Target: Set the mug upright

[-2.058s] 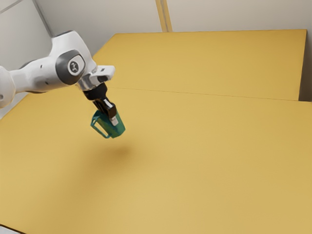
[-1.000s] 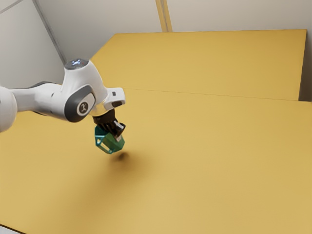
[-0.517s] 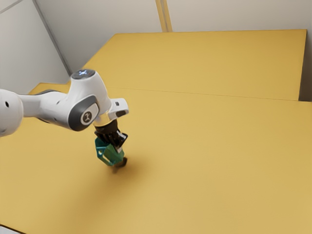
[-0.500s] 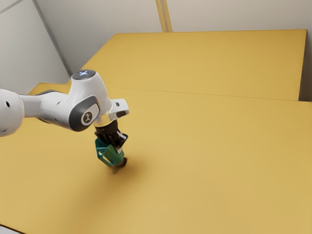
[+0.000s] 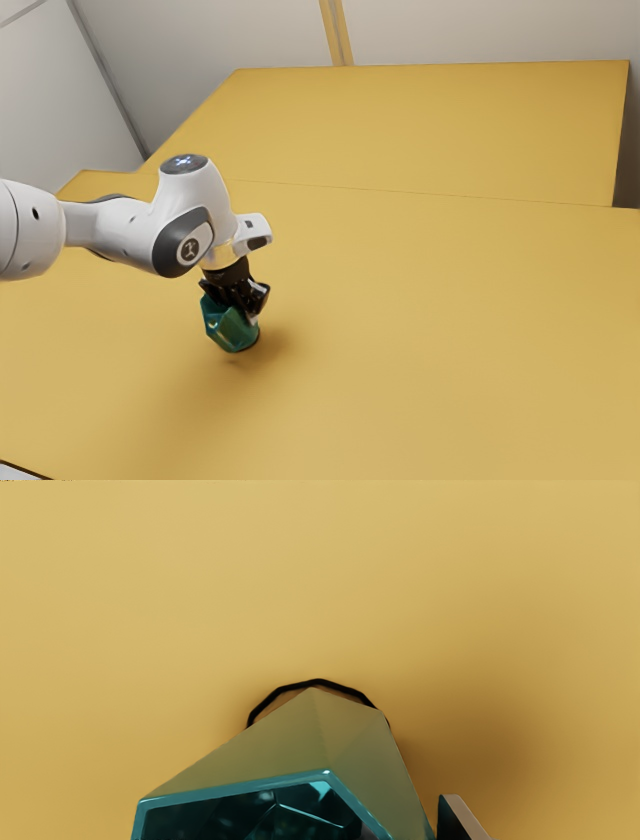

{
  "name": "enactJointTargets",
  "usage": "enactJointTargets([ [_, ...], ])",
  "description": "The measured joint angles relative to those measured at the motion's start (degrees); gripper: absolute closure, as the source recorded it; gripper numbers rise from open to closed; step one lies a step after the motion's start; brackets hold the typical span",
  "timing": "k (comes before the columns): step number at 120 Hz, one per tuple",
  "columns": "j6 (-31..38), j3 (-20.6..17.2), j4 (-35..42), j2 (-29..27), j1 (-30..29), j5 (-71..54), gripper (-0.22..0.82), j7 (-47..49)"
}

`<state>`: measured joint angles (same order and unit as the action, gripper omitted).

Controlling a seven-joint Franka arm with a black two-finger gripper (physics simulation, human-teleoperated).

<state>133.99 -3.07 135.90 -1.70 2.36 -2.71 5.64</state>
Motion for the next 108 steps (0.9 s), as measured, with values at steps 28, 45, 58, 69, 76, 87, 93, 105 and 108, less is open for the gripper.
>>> enactJointTargets([
  [28, 0.3, 0.0, -0.1, -3.4, 0.1, 0.4, 0.22, 0.0],
  [45, -0.1, 0.0, -0.8, -5.1, 0.4, 0.5, 0.12, -0.1],
  [58, -3.2, -0.7, -5.6, -4.9, -0.3, 0.5, 0.08, -0.3],
  [69, -7.8, -2.9, -11.0, -4.0, -1.8, 0.5, 0.06, -0.3],
  [76, -10.8, -3.8, -14.4, -3.1, -2.6, 0.6, 0.05, -0.4],
  [87, -15.8, -4.2, -19.9, -1.6, -2.9, 0.6, 0.04, -0.4],
  [93, -18.4, -4.2, -22.6, -1.1, -3.0, 0.7, 0.03, -0.5],
  [105, -23.4, -4.0, -27.7, 0.1, -3.0, 0.8, 0.03, -0.5],
  [108, -24.5, -3.9, -28.8, 0.5, -3.0, 0.7, 0.03, -0.5],
])
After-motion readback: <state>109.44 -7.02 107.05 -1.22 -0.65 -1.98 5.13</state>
